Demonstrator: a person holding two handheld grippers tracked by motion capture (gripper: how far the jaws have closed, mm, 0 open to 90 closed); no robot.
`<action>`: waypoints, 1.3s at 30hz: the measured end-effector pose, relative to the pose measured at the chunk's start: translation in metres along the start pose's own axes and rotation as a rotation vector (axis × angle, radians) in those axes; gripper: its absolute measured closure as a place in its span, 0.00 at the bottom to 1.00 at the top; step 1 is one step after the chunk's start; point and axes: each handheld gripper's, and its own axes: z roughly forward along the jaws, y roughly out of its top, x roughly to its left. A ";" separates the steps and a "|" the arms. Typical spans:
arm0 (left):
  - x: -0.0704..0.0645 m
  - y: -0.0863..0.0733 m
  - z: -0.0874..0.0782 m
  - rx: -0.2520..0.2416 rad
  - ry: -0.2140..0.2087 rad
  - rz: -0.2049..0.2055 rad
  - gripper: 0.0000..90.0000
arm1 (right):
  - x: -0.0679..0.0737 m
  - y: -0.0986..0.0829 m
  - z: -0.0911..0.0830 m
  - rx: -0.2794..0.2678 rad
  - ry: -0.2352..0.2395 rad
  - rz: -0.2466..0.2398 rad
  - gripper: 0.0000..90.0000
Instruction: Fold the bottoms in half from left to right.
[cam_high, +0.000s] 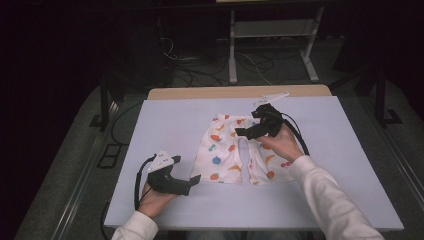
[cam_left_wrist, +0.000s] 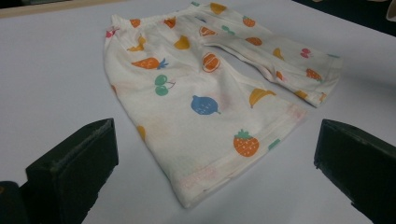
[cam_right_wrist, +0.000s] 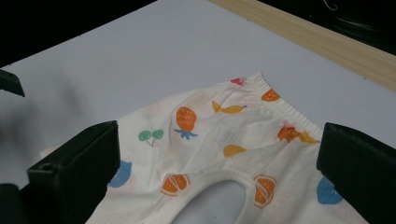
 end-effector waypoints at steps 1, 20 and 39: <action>0.000 0.000 0.000 0.000 0.000 0.000 0.00 | -0.001 0.002 0.003 0.000 0.000 0.003 0.00; 0.000 0.000 0.000 -0.001 -0.002 -0.002 0.00 | -0.001 0.021 0.025 0.008 0.002 -0.001 0.00; 0.003 0.000 0.000 0.001 0.005 -0.011 0.00 | -0.004 0.034 0.059 0.024 -0.019 0.023 0.00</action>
